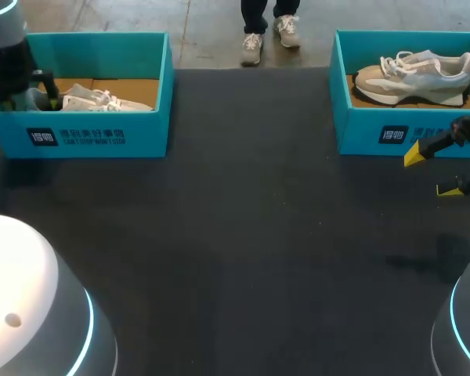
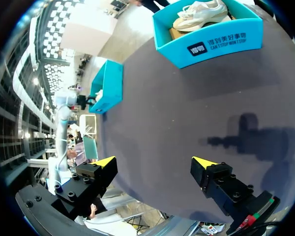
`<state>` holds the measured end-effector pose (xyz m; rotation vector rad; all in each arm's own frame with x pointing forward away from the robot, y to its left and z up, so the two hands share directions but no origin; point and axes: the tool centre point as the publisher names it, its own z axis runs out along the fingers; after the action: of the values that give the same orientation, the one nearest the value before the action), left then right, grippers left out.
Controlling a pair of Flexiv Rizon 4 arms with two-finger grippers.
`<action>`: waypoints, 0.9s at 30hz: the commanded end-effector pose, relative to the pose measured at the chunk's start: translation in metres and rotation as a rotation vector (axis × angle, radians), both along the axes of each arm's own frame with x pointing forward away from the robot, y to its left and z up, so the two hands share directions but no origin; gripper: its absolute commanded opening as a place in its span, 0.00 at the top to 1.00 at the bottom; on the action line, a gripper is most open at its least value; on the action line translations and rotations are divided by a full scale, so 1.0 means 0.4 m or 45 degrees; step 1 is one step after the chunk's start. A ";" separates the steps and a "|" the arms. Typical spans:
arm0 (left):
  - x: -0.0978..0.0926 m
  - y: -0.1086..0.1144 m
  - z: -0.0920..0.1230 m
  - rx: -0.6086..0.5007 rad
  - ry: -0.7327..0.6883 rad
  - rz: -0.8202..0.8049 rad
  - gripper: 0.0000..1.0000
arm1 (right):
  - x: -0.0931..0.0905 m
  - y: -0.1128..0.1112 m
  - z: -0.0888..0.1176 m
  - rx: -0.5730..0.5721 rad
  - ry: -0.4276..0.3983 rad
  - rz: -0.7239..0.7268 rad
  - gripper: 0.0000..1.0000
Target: Take the shoe out of the shoebox, open the shoe tongue, remove and reinsert the insole, then place the shoe into the shoebox
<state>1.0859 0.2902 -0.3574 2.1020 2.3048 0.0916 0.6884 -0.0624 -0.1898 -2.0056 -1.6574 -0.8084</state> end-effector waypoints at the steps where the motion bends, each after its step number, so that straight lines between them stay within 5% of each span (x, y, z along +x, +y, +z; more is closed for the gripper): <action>1: -0.025 0.004 0.030 -0.016 -0.035 -0.006 0.00 | 0.000 0.002 -0.001 -0.004 0.002 -0.003 0.00; 16: -0.018 -0.029 0.112 -0.053 -0.090 -0.017 0.00 | 0.000 0.002 -0.001 -0.004 0.002 -0.003 0.00; 27: -0.025 -0.057 0.221 -0.059 -0.106 -0.046 0.00 | 0.000 0.002 -0.001 -0.004 0.002 -0.003 0.00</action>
<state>1.0846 0.2681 -0.2814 2.0749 2.1980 0.1098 0.6884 -0.0624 -0.1898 -2.0056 -1.6574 -0.8084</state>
